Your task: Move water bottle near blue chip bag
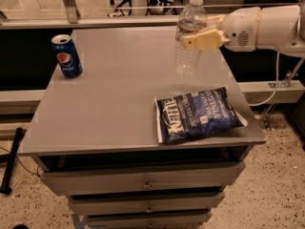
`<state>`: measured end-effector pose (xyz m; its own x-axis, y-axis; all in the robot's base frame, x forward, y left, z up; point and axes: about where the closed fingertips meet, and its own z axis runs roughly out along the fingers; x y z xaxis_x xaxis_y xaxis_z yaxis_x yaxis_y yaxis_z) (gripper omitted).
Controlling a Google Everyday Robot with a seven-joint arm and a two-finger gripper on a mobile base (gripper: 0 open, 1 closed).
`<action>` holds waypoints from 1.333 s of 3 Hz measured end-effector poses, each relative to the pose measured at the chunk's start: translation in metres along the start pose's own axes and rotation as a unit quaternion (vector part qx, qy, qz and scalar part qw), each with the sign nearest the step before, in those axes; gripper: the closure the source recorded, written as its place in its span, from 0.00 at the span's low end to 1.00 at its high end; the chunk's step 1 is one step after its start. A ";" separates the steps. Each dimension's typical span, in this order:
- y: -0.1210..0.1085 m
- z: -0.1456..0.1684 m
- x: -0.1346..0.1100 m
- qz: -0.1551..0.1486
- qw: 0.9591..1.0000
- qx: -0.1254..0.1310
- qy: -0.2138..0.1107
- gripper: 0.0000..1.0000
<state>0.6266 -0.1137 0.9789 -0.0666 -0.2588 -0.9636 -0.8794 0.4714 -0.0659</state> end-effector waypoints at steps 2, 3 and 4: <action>0.016 0.002 0.035 -0.004 1.000 -0.006 0.002 1.00; 0.018 0.009 0.047 -0.008 1.000 -0.010 -0.005 1.00; 0.022 0.011 0.057 -0.006 1.000 -0.015 0.001 1.00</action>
Offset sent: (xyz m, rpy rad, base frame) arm -0.0145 -0.0048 -0.0598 -0.0026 -0.0219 0.0135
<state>0.6085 -0.1086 0.9196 -0.0578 -0.2660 -0.9622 -0.8937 0.4434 -0.0689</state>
